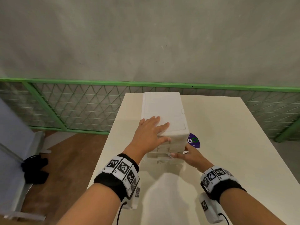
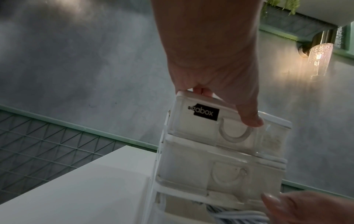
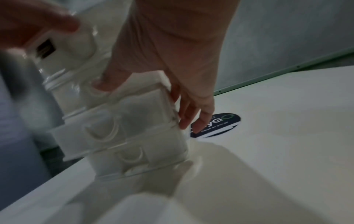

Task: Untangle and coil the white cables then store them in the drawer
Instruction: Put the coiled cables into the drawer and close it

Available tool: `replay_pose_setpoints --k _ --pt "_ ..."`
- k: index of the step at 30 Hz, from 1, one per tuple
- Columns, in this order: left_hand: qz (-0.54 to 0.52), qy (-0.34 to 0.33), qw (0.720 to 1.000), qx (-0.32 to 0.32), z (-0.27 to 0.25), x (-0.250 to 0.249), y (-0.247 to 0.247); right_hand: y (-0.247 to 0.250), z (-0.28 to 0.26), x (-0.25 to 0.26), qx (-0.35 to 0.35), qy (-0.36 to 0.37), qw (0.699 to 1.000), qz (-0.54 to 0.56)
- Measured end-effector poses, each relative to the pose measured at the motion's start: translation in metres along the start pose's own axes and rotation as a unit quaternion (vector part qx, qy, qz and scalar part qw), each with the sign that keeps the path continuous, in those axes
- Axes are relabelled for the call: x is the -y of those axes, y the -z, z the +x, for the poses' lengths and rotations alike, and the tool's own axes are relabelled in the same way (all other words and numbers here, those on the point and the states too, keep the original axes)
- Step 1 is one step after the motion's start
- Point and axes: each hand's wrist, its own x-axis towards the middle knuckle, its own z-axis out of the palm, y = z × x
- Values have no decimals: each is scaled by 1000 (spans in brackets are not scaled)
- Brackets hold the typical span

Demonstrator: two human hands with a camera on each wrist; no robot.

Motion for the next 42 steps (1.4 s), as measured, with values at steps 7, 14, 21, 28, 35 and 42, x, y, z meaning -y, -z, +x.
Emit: replay_pose_setpoints --k 7,14,21,28,35,42 --pt "4 3 1000 -4 0 0 -1 -5 1 3 -54 -18 998 -14" --pt "12 -2 1000 -5 -1 0 1 -15 -6 10 -115 1 982 -151" --pt "37 -12 999 -12 1 1 -3 -15 -18 18 -151 44 939 -306" --pt "37 -11 999 -17 1 2 -4 -17 -15 7 -164 51 960 -219" --pt "21 -7 1000 -18 2 3 -5 -8 -12 0 -46 60 996 -55" --pt "11 1 1000 -12 1 1 -4 -14 6 -1 -141 26 981 -129"
